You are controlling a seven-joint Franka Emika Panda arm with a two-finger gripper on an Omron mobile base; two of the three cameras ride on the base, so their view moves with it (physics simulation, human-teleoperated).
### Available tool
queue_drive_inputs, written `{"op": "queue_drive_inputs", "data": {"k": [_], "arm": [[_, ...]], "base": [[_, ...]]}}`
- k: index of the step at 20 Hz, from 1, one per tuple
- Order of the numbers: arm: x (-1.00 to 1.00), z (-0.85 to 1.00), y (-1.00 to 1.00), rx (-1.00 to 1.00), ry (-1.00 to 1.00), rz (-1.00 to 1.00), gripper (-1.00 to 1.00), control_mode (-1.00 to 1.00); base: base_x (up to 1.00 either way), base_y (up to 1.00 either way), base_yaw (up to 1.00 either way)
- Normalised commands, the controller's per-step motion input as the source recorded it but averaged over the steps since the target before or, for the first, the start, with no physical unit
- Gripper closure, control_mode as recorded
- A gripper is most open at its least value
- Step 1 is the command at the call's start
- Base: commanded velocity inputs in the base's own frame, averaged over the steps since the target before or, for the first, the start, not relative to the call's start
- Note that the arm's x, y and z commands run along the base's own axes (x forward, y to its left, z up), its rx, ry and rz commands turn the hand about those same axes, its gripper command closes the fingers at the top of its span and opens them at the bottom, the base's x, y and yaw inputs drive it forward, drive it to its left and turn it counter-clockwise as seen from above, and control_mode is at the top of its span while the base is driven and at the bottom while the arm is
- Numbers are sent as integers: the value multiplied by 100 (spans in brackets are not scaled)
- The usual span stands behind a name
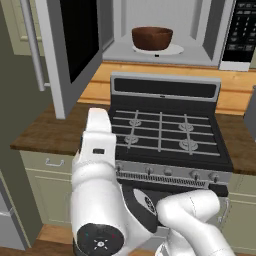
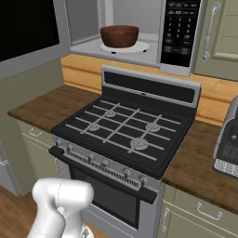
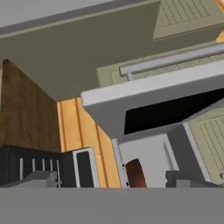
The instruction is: Pick the garlic from the sink and place it in the bowl. Then pick the bowl and place it in the microwave. Then close the microwave door and press the start button.
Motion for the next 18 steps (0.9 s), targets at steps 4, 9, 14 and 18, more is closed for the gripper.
{"op": "queue_drive_inputs", "data": {"k": [4, 9, 14, 18], "arm": [[66, -51, 97, -10, -8, -25, -100, -100], [87, -40, 80, -7, -3, -24, -100, -100], [98, -16, 79, -8, -2, -21, -100, -100], [92, -14, 81, -8, -1, -19, -100, -100]], "base": [[0, 0, 0], [0, 0, 0], [0, 0, 0], [0, 0, 0]]}}
